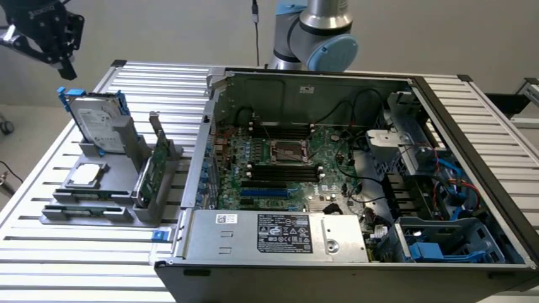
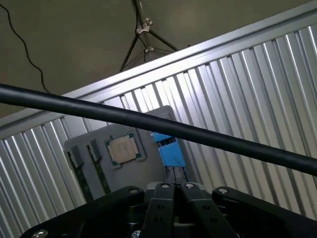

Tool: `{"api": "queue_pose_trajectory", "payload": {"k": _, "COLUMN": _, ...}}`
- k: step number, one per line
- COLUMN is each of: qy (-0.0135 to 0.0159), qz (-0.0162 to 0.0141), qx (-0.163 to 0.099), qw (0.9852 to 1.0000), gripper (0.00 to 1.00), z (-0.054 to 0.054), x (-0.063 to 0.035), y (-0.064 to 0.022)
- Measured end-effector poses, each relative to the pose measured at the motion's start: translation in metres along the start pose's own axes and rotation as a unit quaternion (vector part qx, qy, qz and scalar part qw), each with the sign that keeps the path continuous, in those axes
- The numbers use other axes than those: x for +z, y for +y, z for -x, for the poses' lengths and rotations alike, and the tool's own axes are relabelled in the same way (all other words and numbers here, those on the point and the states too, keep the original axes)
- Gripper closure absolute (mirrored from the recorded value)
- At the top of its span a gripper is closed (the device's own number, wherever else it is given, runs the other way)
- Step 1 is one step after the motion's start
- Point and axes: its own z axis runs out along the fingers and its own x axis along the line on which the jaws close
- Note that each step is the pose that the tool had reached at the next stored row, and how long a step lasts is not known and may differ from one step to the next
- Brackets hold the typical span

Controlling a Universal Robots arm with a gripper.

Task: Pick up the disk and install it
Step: 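Pick up the disk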

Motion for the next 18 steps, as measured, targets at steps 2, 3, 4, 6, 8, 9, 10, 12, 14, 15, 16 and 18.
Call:
{"api": "queue_pose_trajectory", "payload": {"k": 2, "qy": 0.0003, "qz": -0.0006, "qx": -0.018, "qw": 0.9998, "gripper": 0.89, "z": 0.0, "x": 0.0001, "y": 0.0}}
{"api": "queue_pose_trajectory", "payload": {"k": 3, "qy": 0.0005, "qz": -0.0009, "qx": -0.028, "qw": 0.9996, "gripper": 0.89, "z": 0.0, "x": 0.0002, "y": 0.0}}
{"api": "queue_pose_trajectory", "payload": {"k": 4, "qy": 0.0006, "qz": -0.0012, "qx": -0.037, "qw": 0.9993, "gripper": 0.89, "z": 0.0, "x": 0.0003, "y": 0.0}}
{"api": "queue_pose_trajectory", "payload": {"k": 6, "qy": 0.0006, "qz": -0.0016, "qx": -0.055, "qw": 0.9985, "gripper": 0.89, "z": 0.0, "x": 0.0007, "y": 0.0}}
{"api": "queue_pose_trajectory", "payload": {"k": 8, "qy": 0.0002, "qz": -0.0019, "qx": -0.073, "qw": 0.9974, "gripper": 0.89, "z": 0.0, "x": 0.0011, "y": 0.0}}
{"api": "queue_pose_trajectory", "payload": {"k": 9, "qy": -0.0002, "qz": -0.002, "qx": -0.082, "qw": 0.9966, "gripper": 0.89, "z": 0.0001, "x": 0.0013, "y": 0.0001}}
{"api": "queue_pose_trajectory", "payload": {"k": 10, "qy": -0.0011, "qz": -0.002, "qx": -0.091, "qw": 0.9959, "gripper": 0.89, "z": 0.0001, "x": 0.0017, "y": 0.0}}
{"api": "queue_pose_trajectory", "payload": {"k": 12, "qy": -0.0053, "qz": -0.0013, "qx": -0.103, "qw": 0.9947, "gripper": 0.89, "z": 0.0, "x": 0.0026, "y": 0.0002}}
{"api": "queue_pose_trajectory", "payload": {"k": 14, "qy": -0.0112, "qz": 0.0, "qx": -0.107, "qw": 0.9942, "gripper": 0.89, "z": -0.0004, "x": 0.0035, "y": 0.0014}}
{"api": "queue_pose_trajectory", "payload": {"k": 15, "qy": -0.0133, "qz": 0.0006, "qx": -0.108, "qw": 0.994, "gripper": 0.88, "z": -0.0006, "x": 0.0039, "y": 0.0022}}
{"api": "queue_pose_trajectory", "payload": {"k": 16, "qy": -0.0145, "qz": 0.0009, "qx": -0.109, "qw": 0.9939, "gripper": 0.88, "z": -0.0009, "x": 0.0042, "y": 0.0031}}
{"api": "queue_pose_trajectory", "payload": {"k": 18, "qy": -0.0148, "qz": 0.0011, "qx": -0.11, "qw": 0.9938, "gripper": 0.76, "z": -0.0015, "x": 0.0046, "y": 0.0045}}
